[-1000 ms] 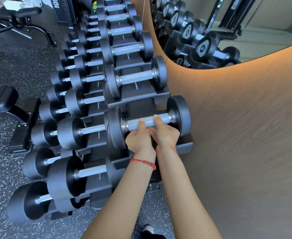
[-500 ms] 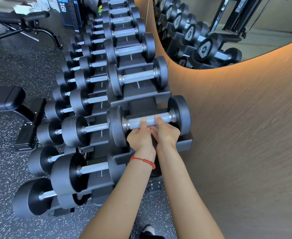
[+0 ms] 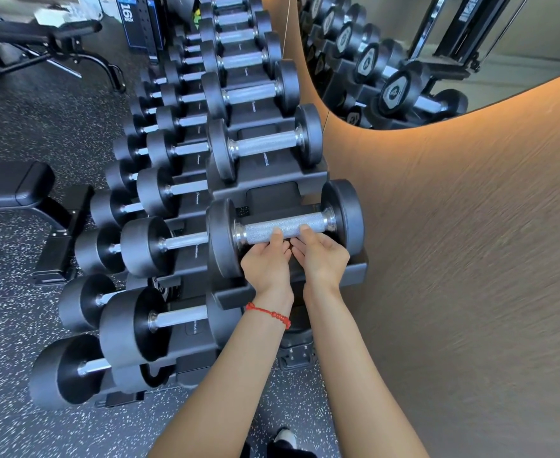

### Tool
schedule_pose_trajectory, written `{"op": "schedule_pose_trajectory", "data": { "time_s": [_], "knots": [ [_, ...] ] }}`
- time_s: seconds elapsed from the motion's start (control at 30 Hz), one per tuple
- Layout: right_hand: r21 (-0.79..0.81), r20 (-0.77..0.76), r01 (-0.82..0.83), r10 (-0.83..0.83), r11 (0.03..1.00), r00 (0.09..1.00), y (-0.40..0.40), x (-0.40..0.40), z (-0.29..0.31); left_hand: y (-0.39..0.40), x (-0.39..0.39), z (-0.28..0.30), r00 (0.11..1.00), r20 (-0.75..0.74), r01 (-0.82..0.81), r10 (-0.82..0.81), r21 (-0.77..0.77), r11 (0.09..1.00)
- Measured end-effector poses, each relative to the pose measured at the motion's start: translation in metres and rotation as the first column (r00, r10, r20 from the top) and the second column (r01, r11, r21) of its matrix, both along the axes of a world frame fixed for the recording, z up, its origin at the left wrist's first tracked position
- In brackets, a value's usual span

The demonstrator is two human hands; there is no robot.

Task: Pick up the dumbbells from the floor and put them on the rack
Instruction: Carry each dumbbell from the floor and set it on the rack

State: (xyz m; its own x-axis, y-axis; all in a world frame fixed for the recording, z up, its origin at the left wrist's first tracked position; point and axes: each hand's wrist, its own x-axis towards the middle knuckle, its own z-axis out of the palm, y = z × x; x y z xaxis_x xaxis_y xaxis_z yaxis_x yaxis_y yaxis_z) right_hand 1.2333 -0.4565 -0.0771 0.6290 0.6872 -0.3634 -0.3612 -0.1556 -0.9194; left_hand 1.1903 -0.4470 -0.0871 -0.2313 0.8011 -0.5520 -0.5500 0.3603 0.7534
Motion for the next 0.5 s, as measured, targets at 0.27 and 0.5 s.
{"op": "schedule_pose_trajectory", "data": {
  "time_s": [0.27, 0.5],
  "knots": [
    [-0.016, 0.095, -0.05, 0.051, 0.999, 0.994, -0.012, 0.004, -0.007, -0.016, -0.004, -0.002, 0.989, -0.147, 0.033, -0.019, 0.097, 0.995],
    [0.026, 0.334, -0.101, 0.087, 0.995, 0.938, -0.031, 0.005, -0.003, -0.034, -0.012, -0.001, 0.968, -0.251, 0.05, 0.004, 0.211, 0.976]
  ]
}}
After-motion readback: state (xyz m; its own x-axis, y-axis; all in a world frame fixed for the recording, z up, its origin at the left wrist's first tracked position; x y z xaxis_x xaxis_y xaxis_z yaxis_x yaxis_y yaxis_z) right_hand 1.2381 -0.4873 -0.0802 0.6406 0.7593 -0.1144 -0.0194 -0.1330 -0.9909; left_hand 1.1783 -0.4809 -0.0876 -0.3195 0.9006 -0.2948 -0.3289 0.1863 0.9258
